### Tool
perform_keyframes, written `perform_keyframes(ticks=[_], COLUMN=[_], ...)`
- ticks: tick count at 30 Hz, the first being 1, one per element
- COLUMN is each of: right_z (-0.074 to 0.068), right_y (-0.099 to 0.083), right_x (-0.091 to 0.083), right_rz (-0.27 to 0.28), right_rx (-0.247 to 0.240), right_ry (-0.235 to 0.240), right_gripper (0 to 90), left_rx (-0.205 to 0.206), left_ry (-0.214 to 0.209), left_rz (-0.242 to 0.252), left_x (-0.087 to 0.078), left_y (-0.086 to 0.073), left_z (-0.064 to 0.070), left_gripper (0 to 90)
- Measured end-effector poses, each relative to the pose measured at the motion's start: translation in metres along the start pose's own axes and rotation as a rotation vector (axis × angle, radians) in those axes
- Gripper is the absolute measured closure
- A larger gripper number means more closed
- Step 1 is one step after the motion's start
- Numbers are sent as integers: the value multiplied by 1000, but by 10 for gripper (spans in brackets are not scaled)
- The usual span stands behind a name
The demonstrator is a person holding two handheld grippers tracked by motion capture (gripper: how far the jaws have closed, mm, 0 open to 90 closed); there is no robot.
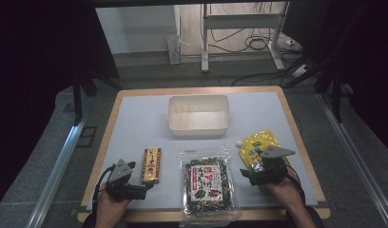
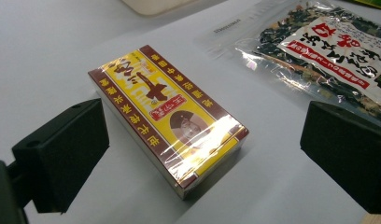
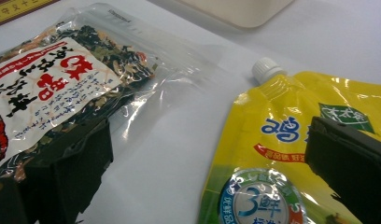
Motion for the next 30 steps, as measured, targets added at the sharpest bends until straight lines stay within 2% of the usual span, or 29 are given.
perform_keyframes(ticks=[5,9,14,19,22,25,29,30], right_z=[-1,-1,-2,-2,-2,-2,-3,-4], right_y=[0,0,0,0,0,0,0,0], right_x=[0,1,2,2,2,3,3,3], right_rz=[-2,-6,-11,-12,-10,-11,-13,-13], right_rx=[-5,-13,-25,-27,-28,-31,-31,-32], right_ry=[1,0,-6,-8,-12,-11,-12,-13], right_gripper=[12,14,15,16,16,16,17,18], left_rx=[8,-5,-11,12,17,9,34,55], left_ry=[-2,-14,2,29,21,-22,-48,-64], left_rz=[-17,-23,-45,-72,-57,-26,-16,-15], left_x=[2,2,3,5,2,-1,-1,0], left_y=[0,-1,-1,-1,3,6,10,12], left_z=[2,3,4,8,13,20,29,36], left_gripper=[10,10,14,39,81,158,271,308])
Point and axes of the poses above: each handheld gripper's, and its own axes: x roughly forward along the jaws, y roughly out of its top, z roughly to its right, the point moved 5 cm from there along x, roughly forward along the jaws, and after that the axes turned 5 degrees about -z, right-handed, at the moved point
